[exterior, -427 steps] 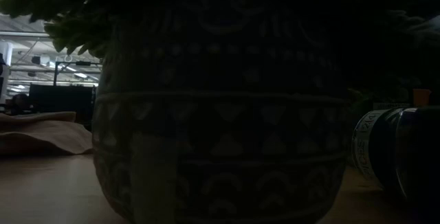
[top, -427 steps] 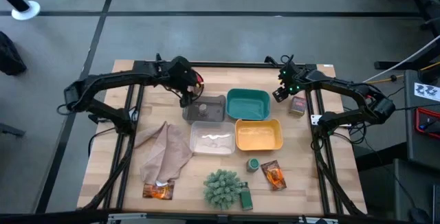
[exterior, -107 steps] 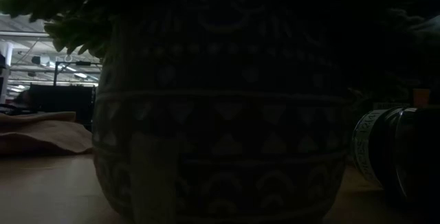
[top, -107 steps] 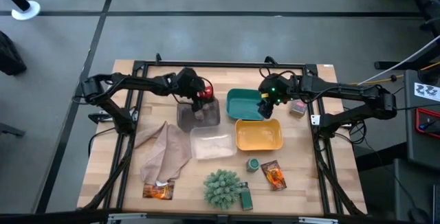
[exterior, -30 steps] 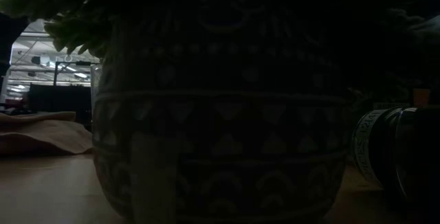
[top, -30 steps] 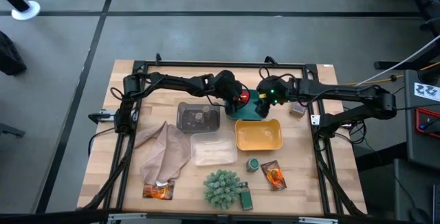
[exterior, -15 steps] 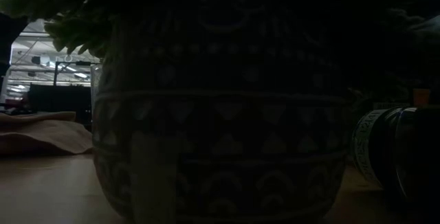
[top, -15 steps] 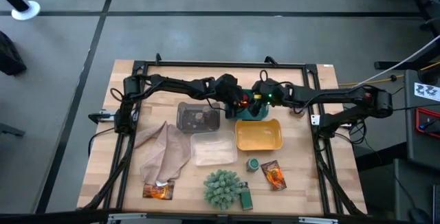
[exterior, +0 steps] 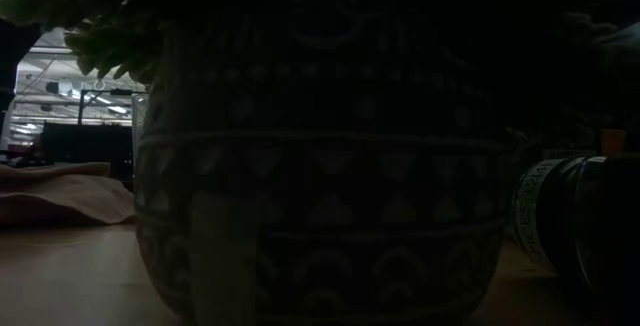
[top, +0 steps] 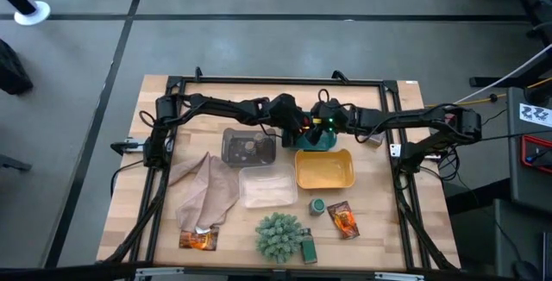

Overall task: Sort spices by type
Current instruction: Put the left red seasoning can into the blue bin

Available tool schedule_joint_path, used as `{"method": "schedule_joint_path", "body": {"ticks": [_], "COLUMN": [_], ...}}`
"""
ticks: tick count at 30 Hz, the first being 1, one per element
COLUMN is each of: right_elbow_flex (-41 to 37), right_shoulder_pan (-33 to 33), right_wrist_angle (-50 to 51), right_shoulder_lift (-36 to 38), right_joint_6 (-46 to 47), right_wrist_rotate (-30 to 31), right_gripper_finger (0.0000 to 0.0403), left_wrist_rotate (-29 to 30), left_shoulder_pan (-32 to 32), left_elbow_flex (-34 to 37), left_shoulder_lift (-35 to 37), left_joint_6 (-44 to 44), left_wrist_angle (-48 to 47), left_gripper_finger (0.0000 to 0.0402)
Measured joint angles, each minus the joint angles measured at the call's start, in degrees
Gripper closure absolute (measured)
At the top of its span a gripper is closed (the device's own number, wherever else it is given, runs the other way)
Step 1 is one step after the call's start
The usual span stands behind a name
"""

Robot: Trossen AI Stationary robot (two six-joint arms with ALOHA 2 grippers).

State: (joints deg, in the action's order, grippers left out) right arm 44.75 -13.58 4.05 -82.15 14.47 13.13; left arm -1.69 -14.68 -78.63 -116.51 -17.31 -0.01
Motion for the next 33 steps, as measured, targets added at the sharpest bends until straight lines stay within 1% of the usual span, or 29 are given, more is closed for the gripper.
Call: {"method": "schedule_joint_path", "body": {"ticks": [6, 16, 21, 33], "right_elbow_flex": [1.5, 1.8, 1.9, 1.9], "right_shoulder_pan": [0.0, 0.1, 0.1, 0.1], "right_wrist_angle": [0.2, -0.1, -0.1, 0.4], "right_shoulder_lift": [-0.1, -0.1, -0.1, -0.1], "right_joint_6": [-1.5, -1.5, -1.5, -2.8], "right_wrist_rotate": [-0.6, -0.8, -0.7, -0.8], "right_gripper_finger": [0.0175, 0.0175, 0.0175, 0.0175], "left_wrist_rotate": [0.2, 0.9, 1.0, 0.8], "left_shoulder_pan": [0.0, 0.1, 0.0, 0.1], "left_elbow_flex": [0.0, -0.1, -0.1, -0.2], "left_shoulder_lift": [0.0, 0.0, 0.0, -1.1], "left_joint_6": [-1.1, 0.9, -0.6, 3.8], "left_wrist_angle": [0.1, 0.1, 1.3, 2.9], "left_gripper_finger": [0.0191, 0.0191, 0.0191, 0.0191]}}
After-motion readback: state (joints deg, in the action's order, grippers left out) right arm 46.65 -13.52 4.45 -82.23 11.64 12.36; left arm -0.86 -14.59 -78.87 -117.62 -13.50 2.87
